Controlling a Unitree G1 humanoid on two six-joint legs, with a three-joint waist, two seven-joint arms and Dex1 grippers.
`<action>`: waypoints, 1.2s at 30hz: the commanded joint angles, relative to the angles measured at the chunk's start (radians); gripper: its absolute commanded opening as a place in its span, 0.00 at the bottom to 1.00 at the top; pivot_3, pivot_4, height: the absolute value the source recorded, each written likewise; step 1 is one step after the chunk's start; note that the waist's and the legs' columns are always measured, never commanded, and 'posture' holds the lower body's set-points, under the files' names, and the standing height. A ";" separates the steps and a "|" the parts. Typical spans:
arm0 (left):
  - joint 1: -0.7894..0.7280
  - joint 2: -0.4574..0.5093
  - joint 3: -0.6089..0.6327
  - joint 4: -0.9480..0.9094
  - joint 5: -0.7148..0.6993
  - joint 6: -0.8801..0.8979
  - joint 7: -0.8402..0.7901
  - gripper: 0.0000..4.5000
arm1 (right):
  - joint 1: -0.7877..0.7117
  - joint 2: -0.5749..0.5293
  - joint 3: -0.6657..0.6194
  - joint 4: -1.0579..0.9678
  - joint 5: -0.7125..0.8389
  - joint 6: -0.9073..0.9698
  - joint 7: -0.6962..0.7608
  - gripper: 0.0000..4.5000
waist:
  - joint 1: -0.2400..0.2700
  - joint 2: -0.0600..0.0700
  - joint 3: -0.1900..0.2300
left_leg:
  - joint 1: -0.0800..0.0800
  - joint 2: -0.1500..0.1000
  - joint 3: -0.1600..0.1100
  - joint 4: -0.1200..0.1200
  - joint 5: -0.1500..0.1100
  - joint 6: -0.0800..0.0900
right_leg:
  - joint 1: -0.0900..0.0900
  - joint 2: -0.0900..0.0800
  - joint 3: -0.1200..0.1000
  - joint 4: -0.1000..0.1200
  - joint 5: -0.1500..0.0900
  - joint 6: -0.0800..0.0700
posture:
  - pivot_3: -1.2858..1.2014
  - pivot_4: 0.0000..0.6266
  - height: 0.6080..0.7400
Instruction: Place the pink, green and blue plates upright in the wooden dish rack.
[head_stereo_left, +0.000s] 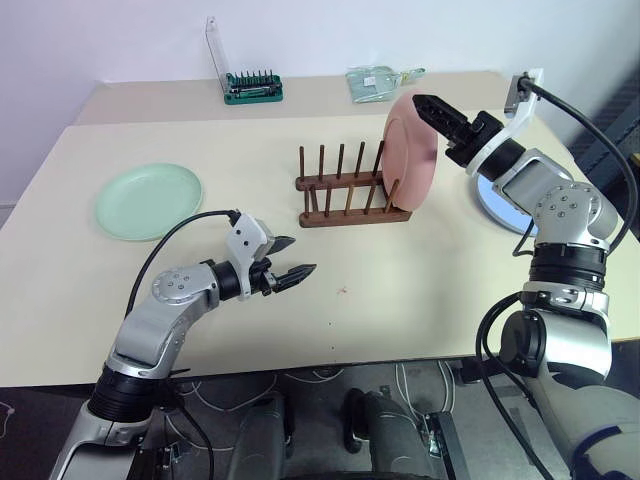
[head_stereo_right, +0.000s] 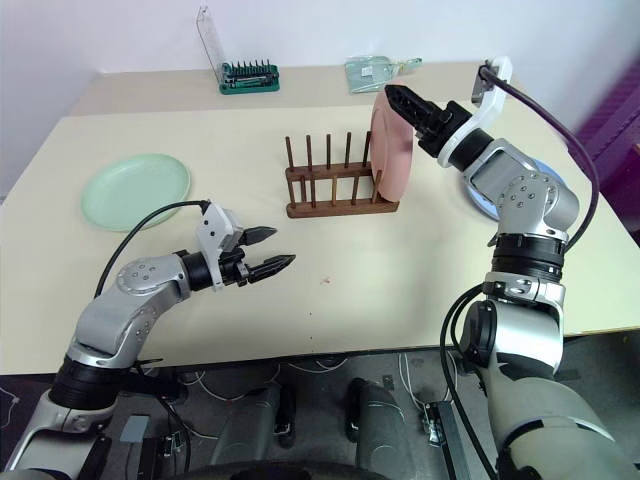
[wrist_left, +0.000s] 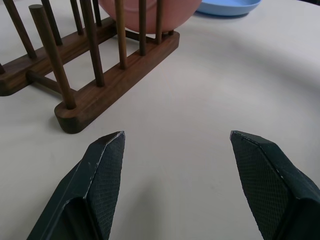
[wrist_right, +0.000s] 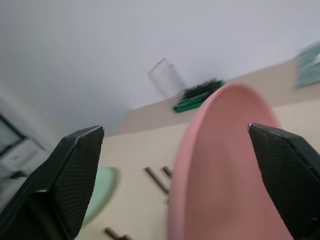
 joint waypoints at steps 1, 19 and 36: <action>-0.004 -0.006 0.032 -0.017 0.002 -0.025 0.014 0.77 | 0.007 -0.076 -0.002 -0.079 -0.081 -0.126 0.003 0.99 | 0.001 0.000 0.000 | 0.000 0.000 0.000 0.000 0.000 0.000 | 0.000 0.000 0.000 0.000 0.000 0.000 | 0.52 0.24 0.92; -0.213 -0.148 0.793 0.280 -0.073 0.184 0.890 0.99 | 0.216 -0.096 0.490 -0.703 -0.221 -0.214 0.282 0.99 | -0.009 -0.003 -0.001 | 0.000 0.002 -0.002 0.000 0.000 0.000 | 0.001 0.000 0.000 0.000 0.000 0.000 | 0.52 0.24 0.92; -0.346 -0.193 0.853 0.488 -0.206 0.313 0.975 0.24 | 0.304 -0.041 0.549 -0.706 -0.328 -0.265 0.273 0.99 | 0.024 -0.006 -0.002 | 0.000 -0.001 -0.001 0.002 0.000 0.000 | 0.002 0.000 -0.002 0.000 0.000 0.000 | 0.52 0.24 0.92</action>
